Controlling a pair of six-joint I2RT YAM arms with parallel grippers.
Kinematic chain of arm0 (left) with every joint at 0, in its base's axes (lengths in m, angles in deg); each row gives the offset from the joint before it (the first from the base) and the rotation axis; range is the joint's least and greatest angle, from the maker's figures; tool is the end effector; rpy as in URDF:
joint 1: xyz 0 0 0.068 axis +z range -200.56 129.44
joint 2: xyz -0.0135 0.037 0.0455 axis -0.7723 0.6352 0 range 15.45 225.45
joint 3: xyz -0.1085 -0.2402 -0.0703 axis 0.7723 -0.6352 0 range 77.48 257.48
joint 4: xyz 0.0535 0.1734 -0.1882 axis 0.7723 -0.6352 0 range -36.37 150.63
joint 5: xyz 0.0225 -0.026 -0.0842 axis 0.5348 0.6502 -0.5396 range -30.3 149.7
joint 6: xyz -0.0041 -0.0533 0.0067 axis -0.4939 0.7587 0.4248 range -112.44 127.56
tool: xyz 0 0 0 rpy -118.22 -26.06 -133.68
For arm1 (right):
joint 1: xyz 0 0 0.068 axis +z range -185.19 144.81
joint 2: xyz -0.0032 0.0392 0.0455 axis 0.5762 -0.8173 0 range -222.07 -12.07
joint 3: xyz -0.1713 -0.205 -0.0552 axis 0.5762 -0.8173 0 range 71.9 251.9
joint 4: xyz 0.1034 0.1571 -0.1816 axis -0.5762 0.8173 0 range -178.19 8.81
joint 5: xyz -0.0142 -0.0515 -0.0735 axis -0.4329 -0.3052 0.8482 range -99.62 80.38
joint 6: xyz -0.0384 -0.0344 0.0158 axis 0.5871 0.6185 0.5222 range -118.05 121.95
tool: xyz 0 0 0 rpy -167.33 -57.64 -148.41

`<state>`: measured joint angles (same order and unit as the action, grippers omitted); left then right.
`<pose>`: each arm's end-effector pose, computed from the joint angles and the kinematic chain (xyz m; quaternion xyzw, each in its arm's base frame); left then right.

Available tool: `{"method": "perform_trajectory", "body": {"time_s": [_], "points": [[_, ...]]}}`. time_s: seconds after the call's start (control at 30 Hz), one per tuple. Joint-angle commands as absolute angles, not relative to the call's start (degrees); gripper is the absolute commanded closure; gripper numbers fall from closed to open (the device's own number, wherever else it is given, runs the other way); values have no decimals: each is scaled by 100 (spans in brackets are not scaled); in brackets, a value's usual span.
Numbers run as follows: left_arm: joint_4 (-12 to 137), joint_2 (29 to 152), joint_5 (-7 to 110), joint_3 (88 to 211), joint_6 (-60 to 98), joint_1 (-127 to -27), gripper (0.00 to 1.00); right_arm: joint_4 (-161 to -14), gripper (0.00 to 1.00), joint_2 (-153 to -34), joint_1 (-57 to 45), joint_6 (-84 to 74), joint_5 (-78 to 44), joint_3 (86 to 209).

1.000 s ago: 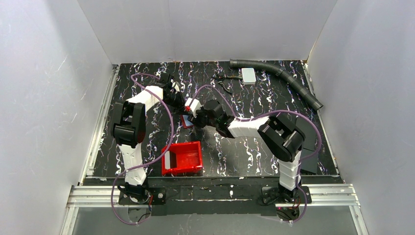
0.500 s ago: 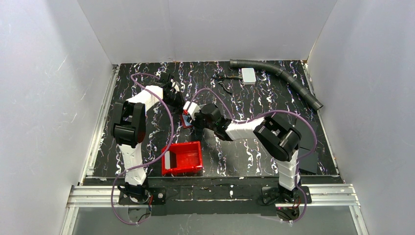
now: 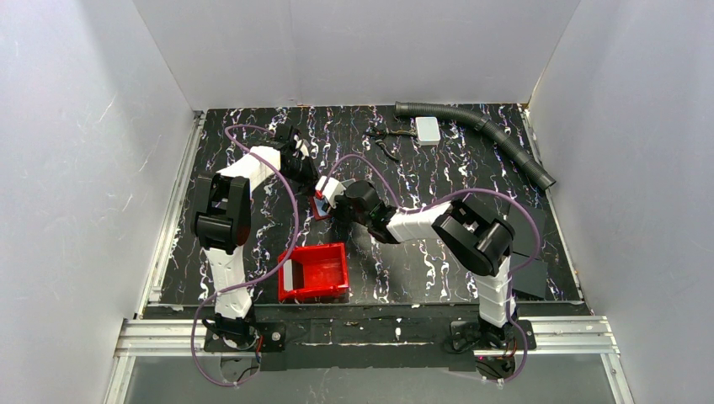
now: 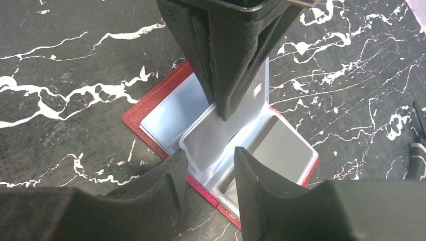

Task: Put the credit cards into the card holder
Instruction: Insert the credit card into the card holder.

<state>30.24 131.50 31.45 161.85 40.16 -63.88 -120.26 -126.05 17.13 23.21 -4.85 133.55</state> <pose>0.4101 -0.1142 0.1800 -0.0995 0.9377 -0.3093 0.1231 0.2635 0.3361 0.1596 -0.4718 0.6708 0.1200 0.5595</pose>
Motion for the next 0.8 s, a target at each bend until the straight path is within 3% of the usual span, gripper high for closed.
{"method": "perform_trajectory", "body": {"time_s": [0.0,0.3,0.5,0.6,0.77], "points": [[2856,13147,3133,16318,3972,-6390,100,-12623,53,-12666,1776,2388,-296,13312],[2772,13153,3175,16361,4051,-6386,100,-13218,52,-12870,2059,2344,515,13235],[2682,13139,3233,16358,4014,-6388,93,-13266,78,-12897,2093,2016,687,13252],[2624,13125,3295,16399,3947,-6392,88,-13166,86,-12913,2093,1804,663,13247],[2477,13057,3462,16520,3798,-6385,66,-13225,92,-12849,2089,1403,736,13039]]}}
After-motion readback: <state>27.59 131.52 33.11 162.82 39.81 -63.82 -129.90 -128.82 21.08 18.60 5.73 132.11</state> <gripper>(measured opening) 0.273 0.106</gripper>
